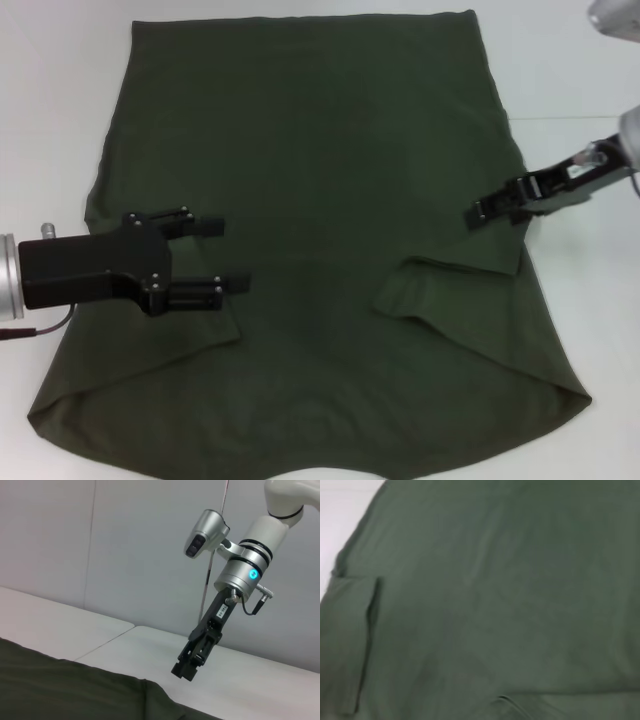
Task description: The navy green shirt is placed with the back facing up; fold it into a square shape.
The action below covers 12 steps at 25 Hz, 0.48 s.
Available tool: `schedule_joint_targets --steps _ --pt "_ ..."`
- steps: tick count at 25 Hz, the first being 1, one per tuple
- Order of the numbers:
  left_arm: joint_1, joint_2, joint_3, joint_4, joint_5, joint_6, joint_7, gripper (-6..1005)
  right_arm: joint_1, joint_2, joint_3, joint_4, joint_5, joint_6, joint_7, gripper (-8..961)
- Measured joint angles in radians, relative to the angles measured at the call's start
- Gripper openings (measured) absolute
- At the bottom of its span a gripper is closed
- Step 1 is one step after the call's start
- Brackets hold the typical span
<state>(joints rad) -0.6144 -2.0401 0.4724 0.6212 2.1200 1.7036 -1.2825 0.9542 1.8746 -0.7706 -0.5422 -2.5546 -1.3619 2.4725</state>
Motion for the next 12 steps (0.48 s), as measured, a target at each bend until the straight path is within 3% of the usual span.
schedule_joint_targets --steps 6,12 --pt "0.001 -0.004 0.0 -0.001 0.0 0.001 0.003 860 -0.048 -0.02 0.007 0.007 0.002 0.025 0.045 836" --pt "-0.002 -0.007 0.0 -0.006 0.0 0.001 0.01 860 -0.075 -0.01 0.022 0.027 0.005 0.083 0.054 846"
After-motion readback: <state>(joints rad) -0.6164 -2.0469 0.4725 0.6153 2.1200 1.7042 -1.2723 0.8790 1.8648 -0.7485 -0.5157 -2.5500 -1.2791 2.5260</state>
